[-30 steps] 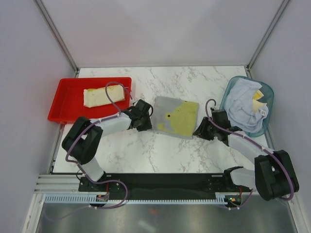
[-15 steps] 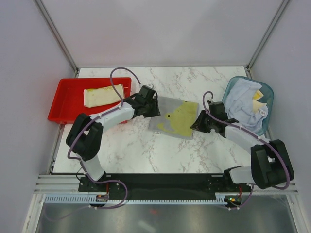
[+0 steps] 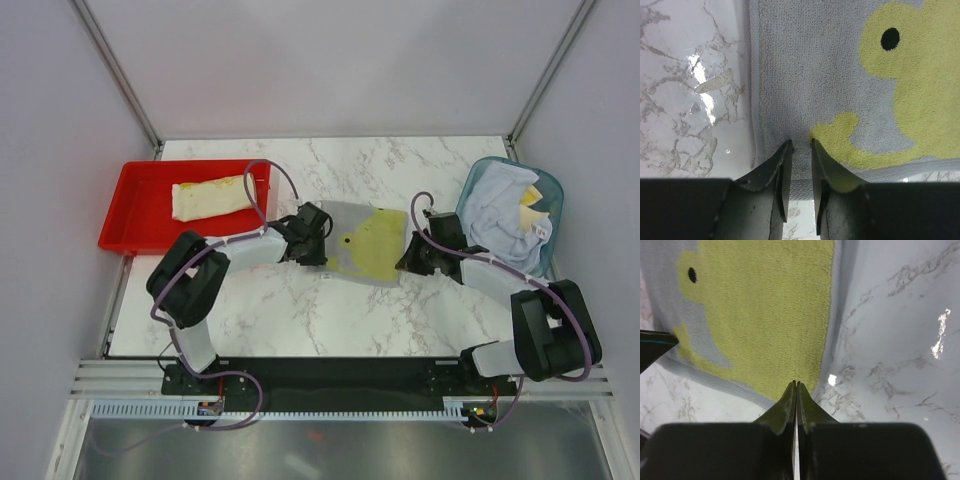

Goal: Fold and stack the towels
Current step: Fold the towel

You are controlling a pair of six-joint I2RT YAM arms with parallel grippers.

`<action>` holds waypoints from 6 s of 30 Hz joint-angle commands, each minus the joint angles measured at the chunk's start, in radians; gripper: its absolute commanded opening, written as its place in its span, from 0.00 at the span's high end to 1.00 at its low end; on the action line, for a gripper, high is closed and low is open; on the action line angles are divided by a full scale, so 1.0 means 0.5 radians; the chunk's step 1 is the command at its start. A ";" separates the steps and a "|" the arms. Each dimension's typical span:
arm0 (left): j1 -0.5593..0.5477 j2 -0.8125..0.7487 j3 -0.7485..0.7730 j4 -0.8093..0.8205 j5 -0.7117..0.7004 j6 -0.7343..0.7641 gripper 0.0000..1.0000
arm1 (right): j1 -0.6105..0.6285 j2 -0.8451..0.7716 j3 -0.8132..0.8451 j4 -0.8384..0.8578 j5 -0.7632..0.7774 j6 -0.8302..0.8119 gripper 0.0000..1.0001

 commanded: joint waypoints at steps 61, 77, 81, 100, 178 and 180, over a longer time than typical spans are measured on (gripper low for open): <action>0.235 0.127 0.737 -0.353 0.146 0.700 0.60 | -0.031 0.297 0.856 -0.243 0.031 -0.300 0.88; 0.416 0.779 1.195 -0.316 0.050 0.704 0.65 | -0.105 1.044 1.178 -0.136 0.209 -0.493 0.87; 0.416 0.770 1.204 -0.316 0.081 0.695 0.63 | -0.105 1.047 1.184 -0.133 0.258 -0.545 0.86; 0.530 0.748 1.412 -0.326 0.461 1.329 0.46 | -0.215 1.126 1.650 -0.473 -0.408 -1.008 0.43; 0.729 1.362 2.213 -1.096 1.053 2.290 0.81 | -0.384 1.805 2.319 -1.004 -1.064 -1.680 0.61; 0.729 1.359 2.216 -1.096 1.057 2.293 0.90 | -0.384 1.795 2.319 -1.007 -1.095 -1.693 0.65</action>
